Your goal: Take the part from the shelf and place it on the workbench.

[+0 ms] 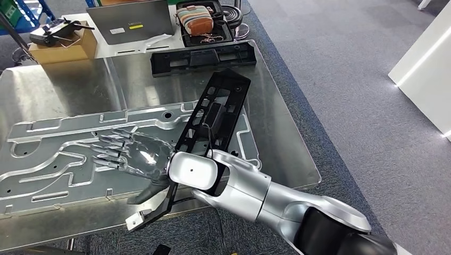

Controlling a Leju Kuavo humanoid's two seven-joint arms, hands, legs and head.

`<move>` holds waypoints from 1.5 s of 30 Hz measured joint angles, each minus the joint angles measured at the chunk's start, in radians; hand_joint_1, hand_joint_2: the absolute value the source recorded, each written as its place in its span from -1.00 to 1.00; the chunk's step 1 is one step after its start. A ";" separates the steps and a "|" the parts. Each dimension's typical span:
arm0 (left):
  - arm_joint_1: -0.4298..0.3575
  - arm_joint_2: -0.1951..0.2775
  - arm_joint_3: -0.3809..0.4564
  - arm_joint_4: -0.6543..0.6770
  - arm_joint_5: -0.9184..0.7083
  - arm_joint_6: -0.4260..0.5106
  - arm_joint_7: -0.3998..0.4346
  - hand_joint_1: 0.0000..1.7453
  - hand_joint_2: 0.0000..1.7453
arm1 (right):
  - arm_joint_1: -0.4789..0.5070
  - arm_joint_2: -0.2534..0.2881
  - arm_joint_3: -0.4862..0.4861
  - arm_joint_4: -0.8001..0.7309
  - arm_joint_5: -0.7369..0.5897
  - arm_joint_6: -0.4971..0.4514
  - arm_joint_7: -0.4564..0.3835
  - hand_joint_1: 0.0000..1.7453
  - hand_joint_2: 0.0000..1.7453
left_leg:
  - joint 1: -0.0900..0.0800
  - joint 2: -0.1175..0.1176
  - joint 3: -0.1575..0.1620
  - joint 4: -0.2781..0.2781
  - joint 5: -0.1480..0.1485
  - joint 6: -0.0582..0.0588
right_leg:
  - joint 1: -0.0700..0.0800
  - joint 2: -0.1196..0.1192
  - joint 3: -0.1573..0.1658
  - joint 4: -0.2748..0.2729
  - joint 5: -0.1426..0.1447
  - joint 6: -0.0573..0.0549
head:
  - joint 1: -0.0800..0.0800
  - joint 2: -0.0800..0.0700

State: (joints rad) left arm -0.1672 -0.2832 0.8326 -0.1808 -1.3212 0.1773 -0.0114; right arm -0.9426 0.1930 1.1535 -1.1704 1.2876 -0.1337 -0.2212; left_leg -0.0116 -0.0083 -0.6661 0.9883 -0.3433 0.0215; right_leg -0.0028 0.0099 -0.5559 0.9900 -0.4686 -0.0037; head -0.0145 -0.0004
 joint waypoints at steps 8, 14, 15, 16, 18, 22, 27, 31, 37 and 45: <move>0.004 0.003 0.009 0.000 0.008 -0.002 -0.011 -1.00 -1.00 | -0.125 -0.026 0.073 -0.153 -0.053 0.056 0.024 -1.00 -1.00 | 0.000 0.000 0.000 0.000 0.000 0.000 | 0.000 0.000 0.000 0.000 0.000 0.000 | 0.000 0.000; 0.006 0.006 0.015 0.000 0.008 -0.006 -0.010 -1.00 -1.00 | -0.174 -0.042 0.110 -0.202 -0.119 0.072 0.053 -1.00 -1.00 | 0.003 0.003 0.007 -0.010 0.005 0.018 | -0.002 -0.001 0.000 0.016 -0.016 0.016 | 0.000 0.000; 0.006 0.006 0.016 0.000 0.008 -0.006 -0.011 -1.00 -1.00 | -0.180 -0.046 0.115 -0.205 -0.127 0.072 0.058 -1.00 -1.00 | 0.007 0.004 0.009 -0.016 0.010 0.021 | -0.002 -0.002 -0.014 0.054 -0.044 0.017 | 0.000 0.000; 0.006 0.006 0.016 0.000 0.008 -0.006 -0.012 -1.00 -1.00 | -0.185 -0.051 0.119 -0.208 -0.134 0.072 0.061 -1.00 -1.00 | 0.007 0.005 0.010 -0.020 0.012 0.023 | -0.003 -0.003 -0.038 0.112 -0.082 0.018 | 0.000 0.000; 0.006 0.007 0.017 0.000 0.008 -0.006 -0.014 -1.00 -1.00 | -0.188 -0.061 0.127 -0.210 -0.148 0.073 0.066 -1.00 -1.00 | 0.007 0.005 0.004 -0.019 0.016 0.024 | -0.006 -0.003 -0.096 0.247 -0.151 0.021 | 0.000 0.000; 0.006 0.008 0.018 0.000 0.008 -0.006 -0.014 -1.00 -1.00 | -0.189 -0.074 0.136 -0.210 -0.168 0.069 0.072 -1.00 -1.00 | 0.007 0.005 -0.016 -0.005 0.027 0.014 | -0.012 -0.005 -0.039 0.167 -0.097 0.020 | 0.000 0.000; 0.007 0.008 0.018 0.000 0.008 -0.006 -0.015 -1.00 -1.00 | -0.190 -0.076 0.139 -0.215 -0.176 0.064 0.076 -1.00 -1.00 | 0.009 0.002 -0.034 0.005 0.050 -0.019 | -0.001 -0.002 0.021 0.025 -0.030 -0.002 | -0.001 0.000; 0.010 0.009 0.019 0.000 0.009 -0.006 -0.015 -1.00 -1.00 | -0.191 -0.077 0.144 -0.216 -0.176 0.064 0.077 -1.00 -1.00 | 0.017 0.001 -0.078 0.085 -0.028 -0.044 | -0.007 -0.009 -0.012 0.016 0.014 -0.024 | -0.001 0.000; 0.011 0.011 0.019 0.000 0.010 -0.007 -0.018 -1.00 -1.00 | -0.187 -0.084 0.147 -0.216 -0.177 0.064 0.084 -1.00 -1.00 | 0.023 0.003 -0.009 0.203 -0.158 -0.056 | -0.008 -0.012 -0.085 0.025 0.066 -0.019 | -0.001 0.000; 0.005 0.011 0.022 -0.001 0.019 -0.012 -0.020 -1.00 -1.00 | -0.186 -0.090 0.146 -0.214 -0.174 0.055 0.090 -1.00 -1.00 | 0.018 0.005 0.103 0.020 -0.101 0.003 | -0.008 -0.010 -0.119 0.059 0.062 0.022 | -0.001 0.000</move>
State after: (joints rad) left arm -0.1626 -0.2725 0.8547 -0.1816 -1.3023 0.1654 -0.0317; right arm -1.1285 0.1027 1.2990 -1.3847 1.1135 -0.0786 -0.1309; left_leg 0.0061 -0.0034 -0.5630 1.0081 -0.4448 0.0242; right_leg -0.0105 -0.0003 -0.6745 1.0491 -0.4061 0.0186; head -0.0153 -0.0004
